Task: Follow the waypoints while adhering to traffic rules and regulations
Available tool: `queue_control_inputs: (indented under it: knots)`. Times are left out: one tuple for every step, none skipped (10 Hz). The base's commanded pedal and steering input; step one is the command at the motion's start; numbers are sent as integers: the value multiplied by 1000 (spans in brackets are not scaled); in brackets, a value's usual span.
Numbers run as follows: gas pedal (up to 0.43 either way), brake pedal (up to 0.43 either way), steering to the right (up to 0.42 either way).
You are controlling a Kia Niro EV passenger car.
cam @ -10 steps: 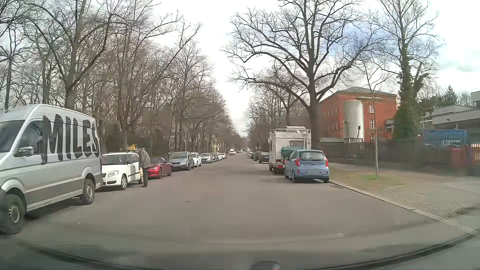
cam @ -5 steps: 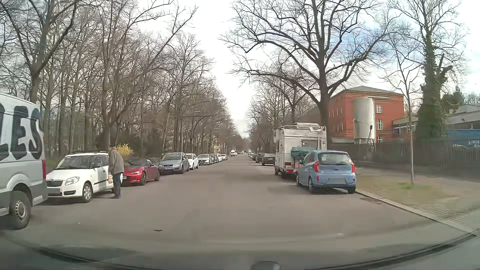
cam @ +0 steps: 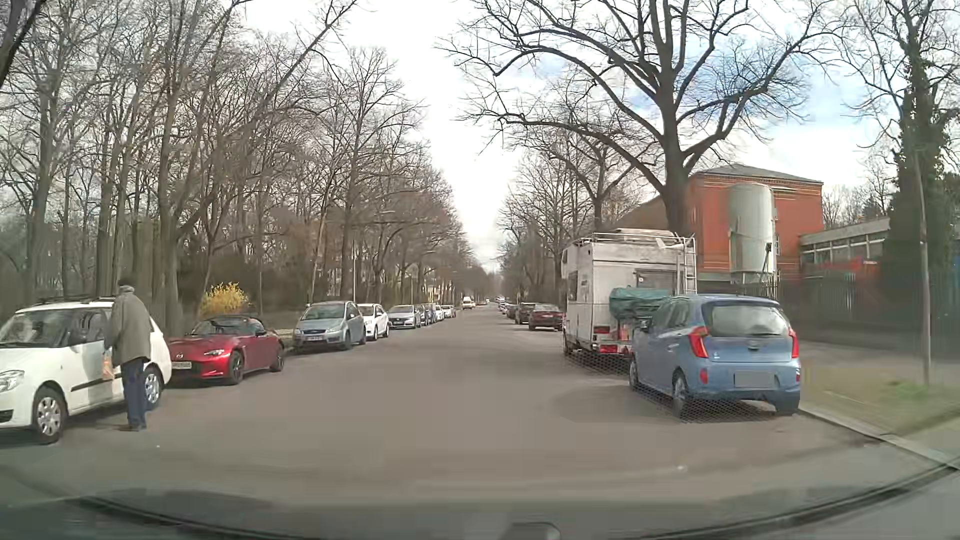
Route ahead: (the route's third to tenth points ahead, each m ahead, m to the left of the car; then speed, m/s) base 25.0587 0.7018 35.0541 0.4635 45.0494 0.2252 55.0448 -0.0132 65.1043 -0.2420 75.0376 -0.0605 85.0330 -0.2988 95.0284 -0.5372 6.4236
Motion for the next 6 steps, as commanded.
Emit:
queue_control_inputs:
  knots:
    - [0,0,-4]
    - [0,0,-4]
    - [0,0,-4]
    - [0,0,-4]
    - [0,0,-3]
    - [0,0,-3]
